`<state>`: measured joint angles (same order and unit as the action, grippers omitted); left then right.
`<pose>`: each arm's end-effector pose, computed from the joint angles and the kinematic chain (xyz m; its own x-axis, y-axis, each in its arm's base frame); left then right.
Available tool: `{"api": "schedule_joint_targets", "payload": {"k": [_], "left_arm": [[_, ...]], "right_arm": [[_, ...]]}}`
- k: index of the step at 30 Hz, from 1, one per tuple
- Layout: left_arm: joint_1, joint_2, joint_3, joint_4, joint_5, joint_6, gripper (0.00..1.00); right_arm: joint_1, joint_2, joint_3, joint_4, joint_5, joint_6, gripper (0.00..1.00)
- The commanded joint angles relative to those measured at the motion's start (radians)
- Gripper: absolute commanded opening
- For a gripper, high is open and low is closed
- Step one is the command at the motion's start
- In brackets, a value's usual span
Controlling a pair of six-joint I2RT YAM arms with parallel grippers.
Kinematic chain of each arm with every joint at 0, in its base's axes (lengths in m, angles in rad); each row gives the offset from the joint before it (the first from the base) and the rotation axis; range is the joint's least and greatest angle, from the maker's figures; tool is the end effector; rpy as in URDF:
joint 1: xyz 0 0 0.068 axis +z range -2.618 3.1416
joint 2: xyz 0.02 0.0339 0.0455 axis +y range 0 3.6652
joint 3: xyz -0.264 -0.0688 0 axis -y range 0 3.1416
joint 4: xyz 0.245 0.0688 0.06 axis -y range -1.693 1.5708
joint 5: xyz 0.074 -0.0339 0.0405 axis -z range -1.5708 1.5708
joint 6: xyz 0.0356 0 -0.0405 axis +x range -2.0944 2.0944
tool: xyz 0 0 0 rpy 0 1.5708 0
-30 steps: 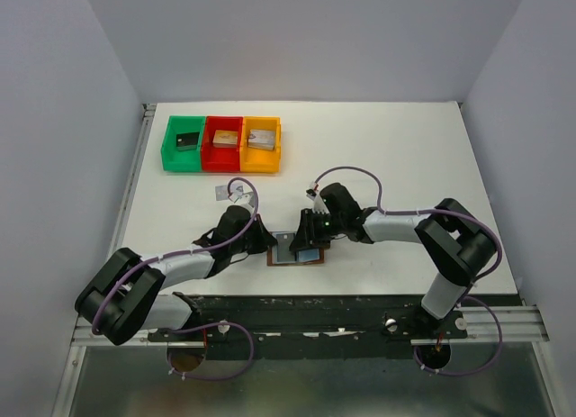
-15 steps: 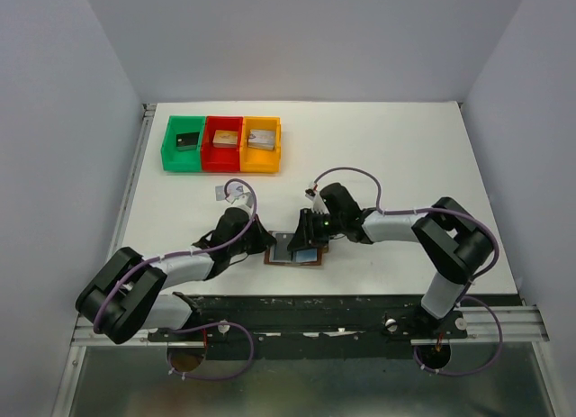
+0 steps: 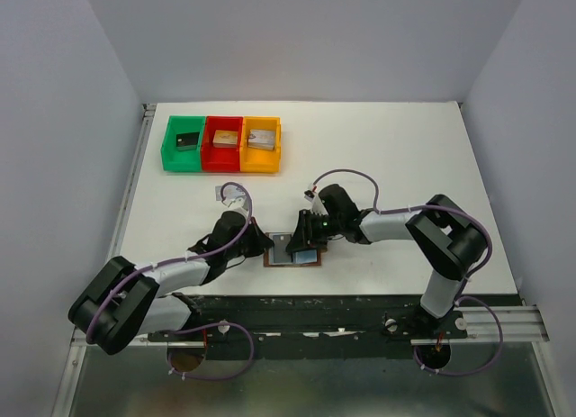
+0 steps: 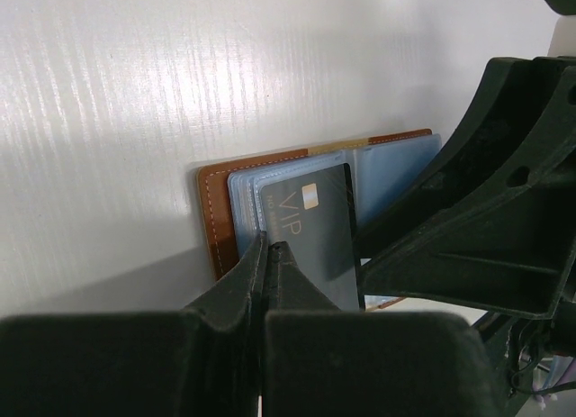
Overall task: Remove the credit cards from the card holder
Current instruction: Remove the credit card from the card holder.
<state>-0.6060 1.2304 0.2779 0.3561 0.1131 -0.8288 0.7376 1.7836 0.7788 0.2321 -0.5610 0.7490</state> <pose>0.1730 -0.1248 0.1361 -0.7857 -0.3466 -0.5124 0.0940 0.7518 -0.6527 0.2332 0.2375 0.1242 -0.9581 -0.0916 -0.2715 -0.2717 0.5910 0.7595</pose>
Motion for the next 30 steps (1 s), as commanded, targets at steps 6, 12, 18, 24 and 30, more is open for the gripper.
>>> {"api": "schedule_joint_targets", "payload": {"k": [6,12,18,24,30], "left_arm": [[0.0,0.003,-0.026,-0.026,-0.02,-0.004,0.0],[-0.003,0.024,-0.034,-0.002,-0.012,-0.009,0.0],[-0.003,0.032,-0.04,0.018,-0.004,-0.01,0.0],[-0.001,-0.018,-0.048,0.008,-0.019,-0.016,0.0],[-0.003,-0.127,-0.02,-0.072,-0.041,-0.003,0.17]], "right_arm": [[-0.012,0.027,-0.015,0.107,-0.043,0.038,0.42],[-0.018,0.039,-0.033,0.193,-0.086,0.07,0.42],[-0.023,0.071,-0.032,0.26,-0.125,0.104,0.42],[-0.024,0.08,-0.019,0.211,-0.105,0.093,0.4],[-0.029,0.086,-0.015,0.187,-0.093,0.087,0.4]]}}
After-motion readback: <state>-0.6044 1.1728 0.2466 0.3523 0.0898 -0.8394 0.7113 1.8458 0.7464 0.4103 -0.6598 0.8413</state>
